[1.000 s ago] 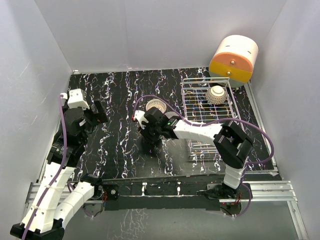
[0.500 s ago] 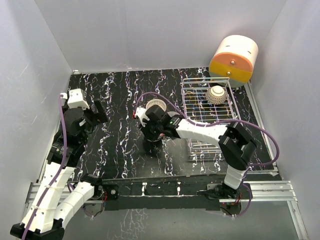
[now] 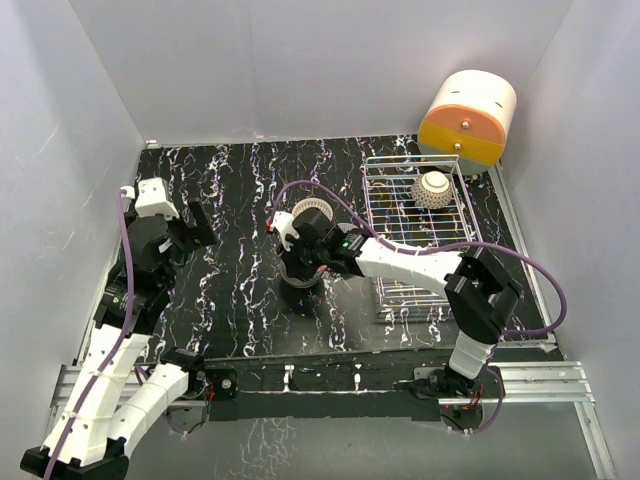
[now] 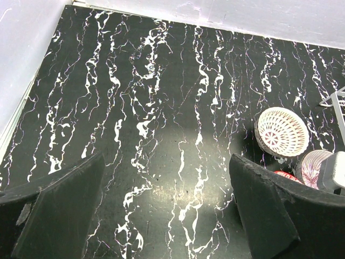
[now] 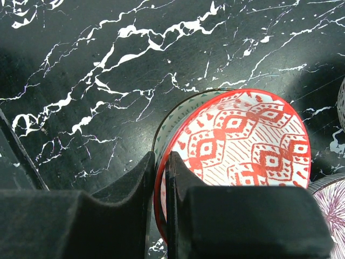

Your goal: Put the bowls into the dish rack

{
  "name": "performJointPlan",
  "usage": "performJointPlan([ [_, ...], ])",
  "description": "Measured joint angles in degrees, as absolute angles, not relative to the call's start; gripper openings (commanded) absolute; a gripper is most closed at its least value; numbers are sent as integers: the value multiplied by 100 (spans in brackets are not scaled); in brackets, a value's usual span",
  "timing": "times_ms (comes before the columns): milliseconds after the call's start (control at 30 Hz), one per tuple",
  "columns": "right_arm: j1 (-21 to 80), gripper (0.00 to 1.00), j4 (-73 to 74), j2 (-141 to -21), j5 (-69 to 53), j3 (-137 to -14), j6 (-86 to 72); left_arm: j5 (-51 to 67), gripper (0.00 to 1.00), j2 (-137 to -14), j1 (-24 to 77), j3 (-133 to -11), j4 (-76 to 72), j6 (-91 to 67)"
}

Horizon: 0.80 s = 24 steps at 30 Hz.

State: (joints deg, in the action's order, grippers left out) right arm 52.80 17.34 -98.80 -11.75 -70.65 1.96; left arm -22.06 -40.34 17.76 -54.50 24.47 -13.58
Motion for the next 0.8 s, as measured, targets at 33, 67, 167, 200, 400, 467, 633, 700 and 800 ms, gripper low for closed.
performJointPlan([
  [33, 5280, 13, 1734, -9880, -1173, -7065, 178, -2206, 97, -4029, 1776, -5446, 2447, -1356],
  [67, 5277, 13, 1732, -9872, -1173, -7065, 161, -2206, 97, -4027, 1776, -5439, 2447, -1356],
  [167, 5277, 13, 1737, -9782, -1186, -7065, 128, -2206, 97, -4023, 1776, -5424, 2447, -1356],
  [200, 5277, 13, 1737, -9714, -1201, -7065, 110, -2206, 97, -4023, 1776, -5424, 2447, -1358],
  [400, 5271, 13, 1653, -9059, -1400, -7081, -137, -2206, 97, -4023, 1776, -5424, 2447, -1369],
  [467, 5227, 13, 1559, -8855, -1500, -7116, -301, -2206, 97, -4018, 1776, -5424, 2447, -1369],
  [633, 4657, 12, 1168, -8409, -1990, -7052, -827, -2206, 97, -3968, 1776, -5424, 2449, -1367],
  [700, 4049, 13, 864, -8160, -2290, -6879, -1127, -2206, 97, -3955, 1776, -5424, 2449, -1367],
  [800, 2965, 13, 434, -7813, -2567, -6613, -1533, -2204, 97, -3962, 1776, -5424, 2449, -1367],
])
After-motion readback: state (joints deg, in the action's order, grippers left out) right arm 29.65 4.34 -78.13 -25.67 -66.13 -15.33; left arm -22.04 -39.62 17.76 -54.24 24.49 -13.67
